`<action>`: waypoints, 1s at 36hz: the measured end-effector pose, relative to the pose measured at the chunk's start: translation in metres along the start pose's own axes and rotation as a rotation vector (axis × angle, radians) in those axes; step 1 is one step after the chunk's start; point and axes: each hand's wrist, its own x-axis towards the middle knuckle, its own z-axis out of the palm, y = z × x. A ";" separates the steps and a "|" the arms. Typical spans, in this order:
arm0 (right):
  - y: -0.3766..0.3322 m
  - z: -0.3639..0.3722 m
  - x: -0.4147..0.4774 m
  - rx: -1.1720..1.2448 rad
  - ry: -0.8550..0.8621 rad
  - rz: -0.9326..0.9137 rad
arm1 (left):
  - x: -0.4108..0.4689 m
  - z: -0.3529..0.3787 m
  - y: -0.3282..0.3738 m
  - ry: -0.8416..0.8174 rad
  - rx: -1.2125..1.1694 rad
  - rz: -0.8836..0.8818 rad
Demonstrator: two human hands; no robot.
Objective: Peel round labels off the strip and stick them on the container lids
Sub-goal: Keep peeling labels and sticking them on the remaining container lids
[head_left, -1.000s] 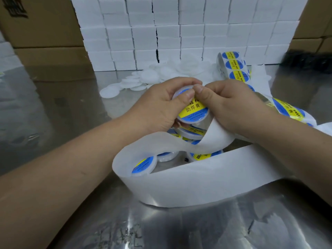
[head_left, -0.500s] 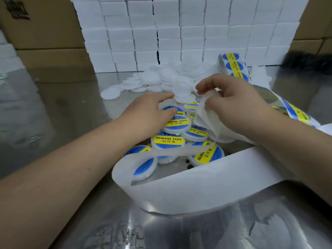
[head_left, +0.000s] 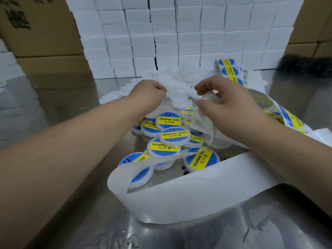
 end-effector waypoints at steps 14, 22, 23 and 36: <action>-0.001 0.003 -0.001 0.026 -0.021 -0.093 | 0.029 0.040 0.027 -0.264 0.444 -0.133; -0.004 0.002 -0.001 0.106 -0.013 -0.070 | 0.032 0.018 0.024 -0.016 0.033 -0.021; -0.005 0.002 -0.001 0.122 -0.012 -0.064 | 0.029 0.014 0.024 0.033 -0.034 -0.031; -0.007 0.003 -0.003 0.342 0.031 -0.057 | -0.067 -0.001 0.036 0.116 0.061 0.320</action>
